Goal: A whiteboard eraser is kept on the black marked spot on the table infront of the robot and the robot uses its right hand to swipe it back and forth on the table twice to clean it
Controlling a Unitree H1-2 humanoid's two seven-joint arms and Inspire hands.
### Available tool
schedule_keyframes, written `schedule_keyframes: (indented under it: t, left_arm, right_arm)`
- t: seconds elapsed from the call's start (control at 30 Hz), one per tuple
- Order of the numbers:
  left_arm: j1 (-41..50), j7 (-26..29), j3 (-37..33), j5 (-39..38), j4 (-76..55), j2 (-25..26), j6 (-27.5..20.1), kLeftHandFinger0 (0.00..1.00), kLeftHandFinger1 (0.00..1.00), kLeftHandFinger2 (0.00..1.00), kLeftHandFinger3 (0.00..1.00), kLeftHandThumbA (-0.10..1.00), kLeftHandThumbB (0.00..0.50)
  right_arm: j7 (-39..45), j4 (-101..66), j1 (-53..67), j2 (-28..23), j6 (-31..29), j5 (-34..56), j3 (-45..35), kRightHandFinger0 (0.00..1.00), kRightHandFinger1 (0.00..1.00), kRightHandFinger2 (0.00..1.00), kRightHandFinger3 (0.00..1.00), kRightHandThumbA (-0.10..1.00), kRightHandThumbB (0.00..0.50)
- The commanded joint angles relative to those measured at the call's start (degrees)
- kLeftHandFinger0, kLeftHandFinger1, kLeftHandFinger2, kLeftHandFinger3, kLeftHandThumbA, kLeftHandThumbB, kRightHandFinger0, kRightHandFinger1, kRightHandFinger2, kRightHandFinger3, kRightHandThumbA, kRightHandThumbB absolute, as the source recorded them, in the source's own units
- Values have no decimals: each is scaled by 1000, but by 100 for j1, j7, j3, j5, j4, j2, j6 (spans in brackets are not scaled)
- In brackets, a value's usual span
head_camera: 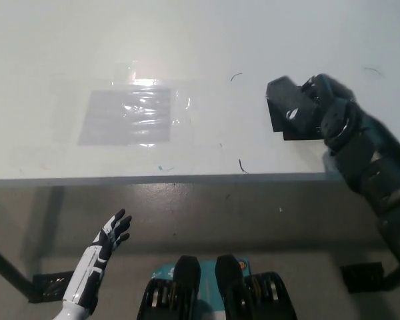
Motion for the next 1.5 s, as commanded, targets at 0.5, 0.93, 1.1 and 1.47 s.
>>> schedule_keyframes:
  t: [0.5, 0.93, 1.1, 1.47]
  left_arm:
    - [-97, -44, 3, -38, -133, 119, -189, 1000, 1000, 1000, 1000, 1000, 420]
    - [-146, -25, 7, -36, -121, 108, -229, 1000, 1000, 1000, 1000, 1000, 395]
    - [-166, -45, 22, -67, -128, 138, -211, 1000, 1000, 1000, 1000, 1000, 410]
    - [-208, -43, 19, -41, -154, 169, -172, 1000, 1000, 1000, 1000, 1000, 424]
  right_arm:
    - [-220, 51, 556, 732, -295, -259, 324, 349, 426, 489, 778, 730, 197]
    - [-430, -158, 275, 2167, -750, -222, 407, 25, 205, 295, 214, 825, 229]
    - [-417, -179, 186, 2278, -730, -202, 372, 40, 305, 505, 203, 786, 196]
    - [-435, -33, 401, 1700, -830, -292, 412, 59, 349, 568, 257, 682, 156]
